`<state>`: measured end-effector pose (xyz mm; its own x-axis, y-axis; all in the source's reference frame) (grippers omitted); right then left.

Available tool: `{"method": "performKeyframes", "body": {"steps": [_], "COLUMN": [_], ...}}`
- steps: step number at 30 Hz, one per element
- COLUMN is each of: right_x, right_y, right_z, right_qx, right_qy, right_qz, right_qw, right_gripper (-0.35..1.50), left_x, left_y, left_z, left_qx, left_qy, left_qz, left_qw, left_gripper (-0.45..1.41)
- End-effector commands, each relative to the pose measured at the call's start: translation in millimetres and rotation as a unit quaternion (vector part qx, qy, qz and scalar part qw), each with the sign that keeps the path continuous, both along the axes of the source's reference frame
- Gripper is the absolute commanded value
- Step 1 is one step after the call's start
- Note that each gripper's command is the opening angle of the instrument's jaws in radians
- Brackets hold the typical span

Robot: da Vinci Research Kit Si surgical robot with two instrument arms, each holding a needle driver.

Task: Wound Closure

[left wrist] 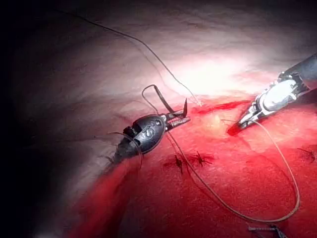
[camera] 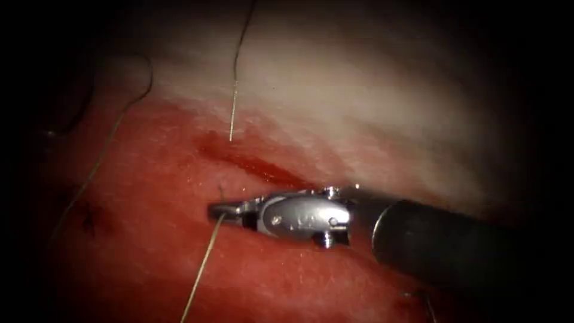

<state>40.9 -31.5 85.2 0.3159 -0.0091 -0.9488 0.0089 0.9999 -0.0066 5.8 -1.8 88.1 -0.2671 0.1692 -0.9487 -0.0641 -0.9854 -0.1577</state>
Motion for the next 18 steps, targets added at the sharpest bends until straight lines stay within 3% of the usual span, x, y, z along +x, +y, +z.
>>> {"method": "performKeyframes", "body": {"steps": [1,8,14,18], "right_x": [0.7,0.5,0.8,1.1], "right_y": [-2.3,-7.5,-10.2,-10.8], "right_z": [-1.8,-8.1,-11.7,-12.6], "right_qx": [0.000,-0.003,0.000,0.014], "right_qy": [0.004,0.015,0.026,0.037], "right_qz": [-0.004,-0.026,-0.045,-0.053], "right_qw": [1.000,1.000,0.999,0.998], "right_gripper": [-0.35,-0.35,-0.35,-0.35], "left_x": [-0.4,-0.6,-0.6,-0.6], "left_y": [0.2,0.3,0.4,0.3], "left_z": [0.9,1.2,1.5,1.5], "left_qx": [0.003,0.002,0.004,0.004], "left_qy": [-0.001,0.000,0.000,0.000], "left_qz": [-0.001,-0.001,-0.002,-0.003], "left_qw": [1.000,1.000,1.000,1.000], "left_gripper": [-0.45,-0.45,-0.45,-0.45]}}
